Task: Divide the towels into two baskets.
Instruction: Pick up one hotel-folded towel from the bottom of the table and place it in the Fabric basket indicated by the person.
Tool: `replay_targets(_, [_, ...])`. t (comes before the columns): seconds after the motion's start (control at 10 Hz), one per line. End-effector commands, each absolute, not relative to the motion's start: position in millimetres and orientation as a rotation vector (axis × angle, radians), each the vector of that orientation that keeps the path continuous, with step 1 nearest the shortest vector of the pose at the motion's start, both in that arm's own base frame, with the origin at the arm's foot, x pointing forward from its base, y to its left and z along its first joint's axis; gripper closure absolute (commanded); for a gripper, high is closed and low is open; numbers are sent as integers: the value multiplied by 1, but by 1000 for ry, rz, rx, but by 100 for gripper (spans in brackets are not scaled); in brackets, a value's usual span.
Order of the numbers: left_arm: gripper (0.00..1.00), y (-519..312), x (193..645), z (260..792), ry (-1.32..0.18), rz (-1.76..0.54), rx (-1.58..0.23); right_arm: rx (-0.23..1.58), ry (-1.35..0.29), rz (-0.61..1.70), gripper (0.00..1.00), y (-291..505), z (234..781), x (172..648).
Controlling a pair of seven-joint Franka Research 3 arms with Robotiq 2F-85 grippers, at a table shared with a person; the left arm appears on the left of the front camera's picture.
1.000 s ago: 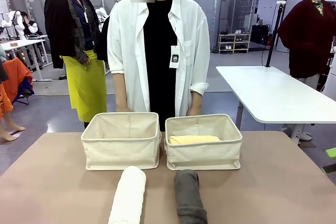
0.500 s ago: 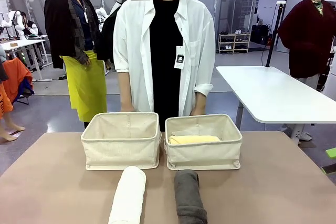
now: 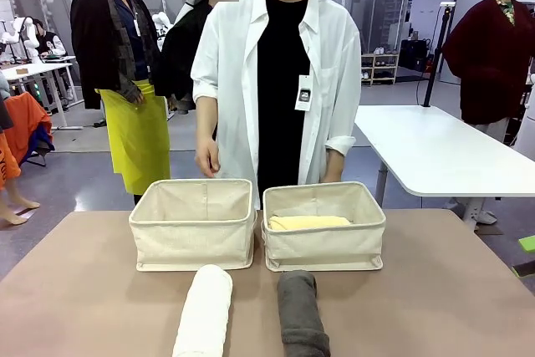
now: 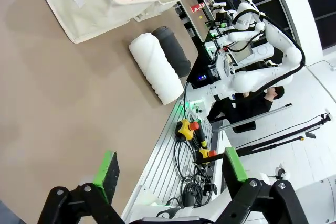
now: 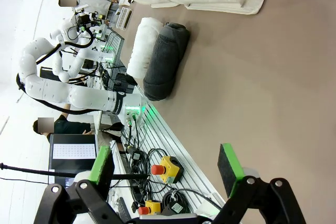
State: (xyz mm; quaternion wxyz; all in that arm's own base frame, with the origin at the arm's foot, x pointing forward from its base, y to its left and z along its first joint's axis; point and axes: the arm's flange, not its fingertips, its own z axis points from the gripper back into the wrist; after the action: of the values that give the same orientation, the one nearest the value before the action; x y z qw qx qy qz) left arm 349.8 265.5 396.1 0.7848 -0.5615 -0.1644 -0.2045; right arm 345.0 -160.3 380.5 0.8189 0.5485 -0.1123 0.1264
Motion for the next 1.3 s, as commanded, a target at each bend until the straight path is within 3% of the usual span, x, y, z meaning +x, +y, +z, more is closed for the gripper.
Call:
replay_targets(0.0, [0, 264, 344, 398, -376, -452, -1212, 1162, -247, 256, 0, -158, 381, 343])
replay_targets(0.8, [0, 266, 350, 396, -355, -441, -1211, 1162, -247, 256, 0, -158, 381, 343])
replay_targets(1.2, [0, 132, 352, 412, -194, -406, -1185, 1162, -247, 256, 0, -158, 381, 343])
